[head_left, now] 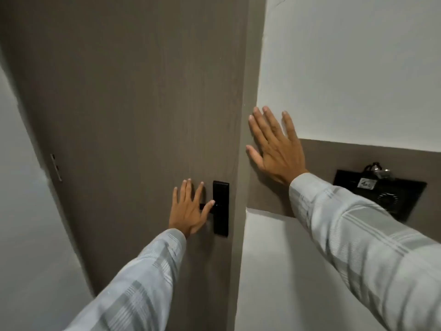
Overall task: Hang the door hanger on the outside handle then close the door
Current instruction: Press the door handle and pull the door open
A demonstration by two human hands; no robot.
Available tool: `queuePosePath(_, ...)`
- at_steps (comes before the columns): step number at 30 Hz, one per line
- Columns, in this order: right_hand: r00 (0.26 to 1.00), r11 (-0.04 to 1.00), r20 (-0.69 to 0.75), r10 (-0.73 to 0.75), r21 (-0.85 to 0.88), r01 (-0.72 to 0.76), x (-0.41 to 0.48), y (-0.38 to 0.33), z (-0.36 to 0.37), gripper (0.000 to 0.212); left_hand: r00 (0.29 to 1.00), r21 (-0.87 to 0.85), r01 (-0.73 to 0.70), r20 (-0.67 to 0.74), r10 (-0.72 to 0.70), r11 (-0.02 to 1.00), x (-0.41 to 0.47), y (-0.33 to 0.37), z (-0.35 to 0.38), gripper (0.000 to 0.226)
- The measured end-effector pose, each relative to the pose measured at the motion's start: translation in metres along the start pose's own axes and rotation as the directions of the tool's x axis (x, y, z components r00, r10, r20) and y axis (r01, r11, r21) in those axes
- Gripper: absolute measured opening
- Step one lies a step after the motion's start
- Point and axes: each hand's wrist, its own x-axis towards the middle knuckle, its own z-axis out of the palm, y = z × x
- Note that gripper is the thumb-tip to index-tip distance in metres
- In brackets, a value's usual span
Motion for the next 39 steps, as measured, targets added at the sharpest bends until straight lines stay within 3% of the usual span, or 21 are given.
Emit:
queuePosePath(6, 1.000, 0.998, -0.027, -0.012, -0.056, 0.011, 0.003, 0.000, 0.007, 0.068, 0.979, -0.032, 0.153, 0.138, -0.147, 0.988, -0.014, 0.001, 0.029, 0.093)
queuePosePath(13, 0.999, 0.998, -0.034, -0.010, -0.058, 0.008, 0.003, 0.001, 0.009, 0.069, 0.933, -0.255, 0.314, 0.259, -0.249, 0.915, -0.016, 0.015, 0.039, 0.063)
queuePosePath(17, 0.999, 0.998, -0.039, -0.009, -0.061, 0.007, 0.002, 0.005, 0.011, 0.070, 0.862, -0.421, 0.472, 0.403, -0.307, 0.774, -0.020, 0.029, 0.048, 0.072)
queuePosePath(20, 1.000, 0.999, -0.031, -0.007, -0.050, 0.005, 0.003, 0.002, 0.006, 0.071, 0.839, -0.417, 0.497, 0.452, -0.301, 0.761, -0.019, 0.028, 0.048, 0.079)
queuePosePath(25, 1.000, 1.000, 0.020, 0.013, -0.026, -0.012, 0.001, 0.001, 0.003, 0.074, 0.848, -0.387, 0.462, 0.457, -0.269, 0.798, -0.026, 0.018, 0.045, 0.084)
queuePosePath(30, 0.997, 1.000, 0.070, 0.029, -0.003, -0.029, 0.000, -0.002, -0.004, 0.075, 0.977, -0.063, 0.124, 0.179, -0.111, 0.990, -0.034, -0.009, 0.019, 0.072)
queuePosePath(33, 0.994, 0.998, 0.086, 0.062, 0.021, -0.065, -0.001, -0.009, -0.007, 0.075, 0.989, 0.080, 0.024, 0.143, -0.035, 0.997, -0.036, -0.017, 0.001, 0.079)
queuePosePath(39, 0.981, 0.986, 0.141, 0.136, 0.080, -0.149, -0.002, -0.021, -0.012, 0.076, 0.989, 0.072, -0.028, 0.144, 0.017, 0.997, -0.051, -0.028, -0.019, 0.088)
